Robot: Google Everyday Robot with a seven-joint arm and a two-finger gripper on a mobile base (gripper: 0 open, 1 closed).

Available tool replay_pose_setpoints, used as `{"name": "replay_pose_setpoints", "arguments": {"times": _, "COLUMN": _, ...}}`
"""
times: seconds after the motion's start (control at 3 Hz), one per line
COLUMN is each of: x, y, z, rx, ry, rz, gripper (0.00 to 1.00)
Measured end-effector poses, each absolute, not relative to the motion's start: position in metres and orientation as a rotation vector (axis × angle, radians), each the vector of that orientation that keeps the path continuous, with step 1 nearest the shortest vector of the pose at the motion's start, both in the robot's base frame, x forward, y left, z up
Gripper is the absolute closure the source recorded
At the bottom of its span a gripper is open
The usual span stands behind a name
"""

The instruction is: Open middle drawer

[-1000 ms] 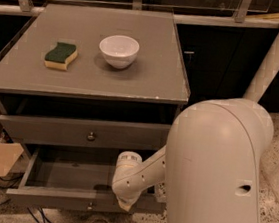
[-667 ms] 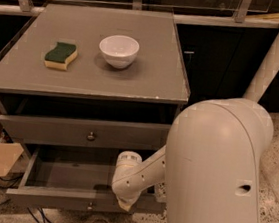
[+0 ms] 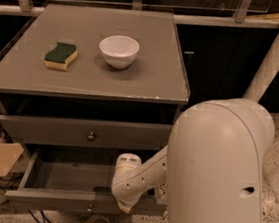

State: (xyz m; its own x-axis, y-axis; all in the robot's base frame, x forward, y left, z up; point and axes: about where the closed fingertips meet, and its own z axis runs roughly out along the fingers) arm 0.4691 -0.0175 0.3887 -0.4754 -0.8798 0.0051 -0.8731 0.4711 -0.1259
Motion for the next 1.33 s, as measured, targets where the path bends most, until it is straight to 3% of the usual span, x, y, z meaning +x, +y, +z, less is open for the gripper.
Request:
{"name": "replay_pose_setpoints", "arguments": {"times": 1.0, "x": 0.4611, "y": -0.0237, "z": 0.395, "rx": -1.553, "ry": 2.65, "rz": -0.213, "gripper": 1.0}}
{"name": "replay_pose_setpoints", "arguments": {"times": 1.33, "x": 0.4611, "y": -0.0237, "z": 0.395, "rx": -1.553, "ry": 2.65, "rz": -0.213, "gripper": 0.82}}
